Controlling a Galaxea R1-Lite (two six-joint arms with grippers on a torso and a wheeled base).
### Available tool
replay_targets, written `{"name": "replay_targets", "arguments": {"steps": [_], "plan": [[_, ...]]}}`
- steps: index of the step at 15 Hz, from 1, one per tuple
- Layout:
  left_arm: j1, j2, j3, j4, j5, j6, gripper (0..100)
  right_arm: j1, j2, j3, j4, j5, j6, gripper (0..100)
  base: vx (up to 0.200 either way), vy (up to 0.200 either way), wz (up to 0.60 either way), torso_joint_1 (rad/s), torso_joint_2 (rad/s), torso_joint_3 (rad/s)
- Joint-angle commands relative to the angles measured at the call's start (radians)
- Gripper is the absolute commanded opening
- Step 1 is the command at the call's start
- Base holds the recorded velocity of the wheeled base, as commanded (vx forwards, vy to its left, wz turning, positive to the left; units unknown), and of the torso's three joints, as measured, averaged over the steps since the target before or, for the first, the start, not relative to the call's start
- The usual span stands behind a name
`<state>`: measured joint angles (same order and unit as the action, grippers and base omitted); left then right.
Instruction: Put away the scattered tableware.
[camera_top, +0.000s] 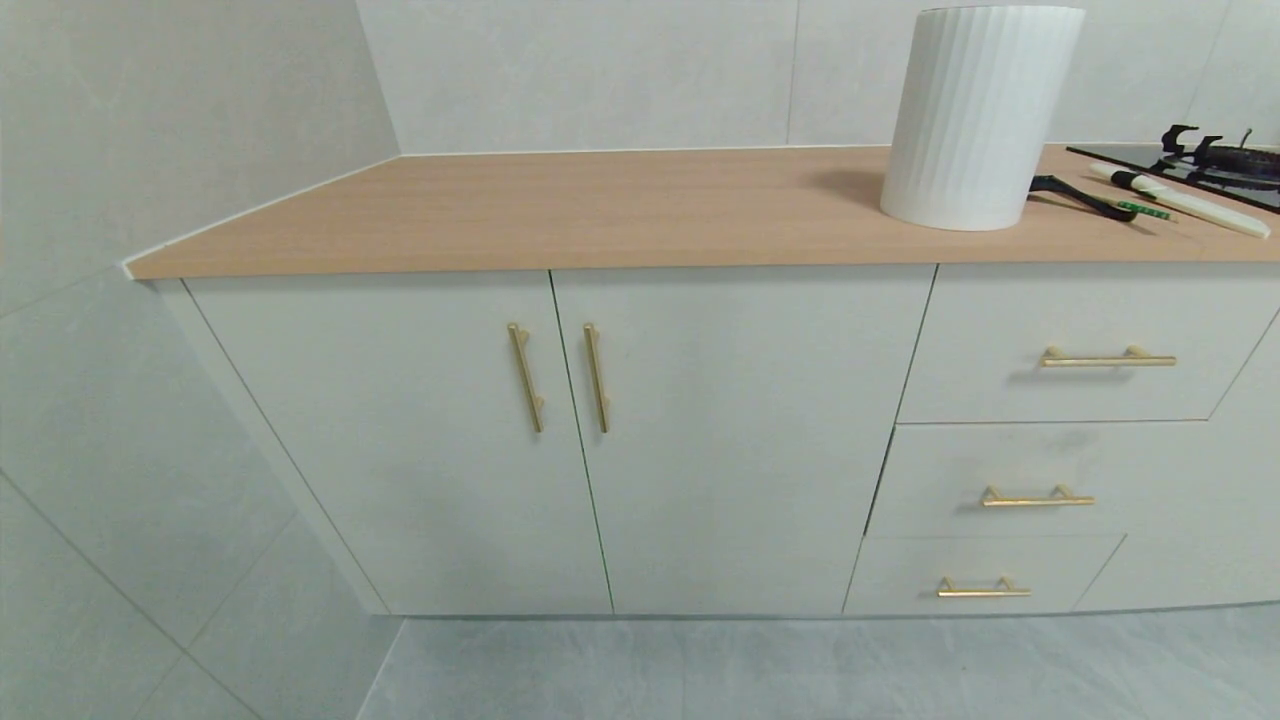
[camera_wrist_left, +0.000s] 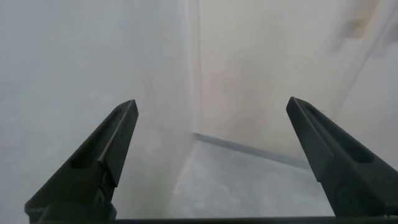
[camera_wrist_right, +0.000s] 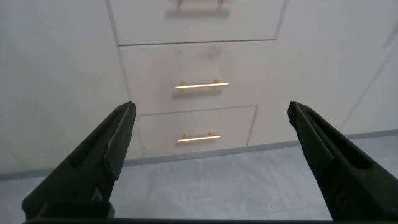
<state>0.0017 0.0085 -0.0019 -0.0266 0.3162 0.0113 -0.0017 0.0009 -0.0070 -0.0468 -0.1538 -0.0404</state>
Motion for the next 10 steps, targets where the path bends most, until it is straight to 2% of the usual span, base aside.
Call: {"name": "replay_targets", "arguments": {"steps": [1,3,5,10], "plan": [[0.003,-0.009,0.000,0.001,-0.071,-0.004,100,0.000,0.001,0.004,-0.001,0.023,0.002,100,0.000,0.000,0.00,0.000,0.00,0.000],[0.003,-0.009,0.002,0.019,-0.255,-0.002,100,0.000,0.001,0.004,-0.001,0.056,0.002,100,0.000,0.000,0.00,0.000,0.00,0.000],[0.003,-0.009,0.002,0.030,-0.262,-0.002,100,0.002,0.002,0.002,0.061,0.112,0.010,100,0.000,0.000,0.00,0.000,0.00,0.000],[0.003,-0.009,0.002,0.025,-0.262,-0.017,100,0.002,0.001,0.004,0.048,0.120,0.025,100,0.000,0.000,0.00,0.000,0.00,0.000]]}}
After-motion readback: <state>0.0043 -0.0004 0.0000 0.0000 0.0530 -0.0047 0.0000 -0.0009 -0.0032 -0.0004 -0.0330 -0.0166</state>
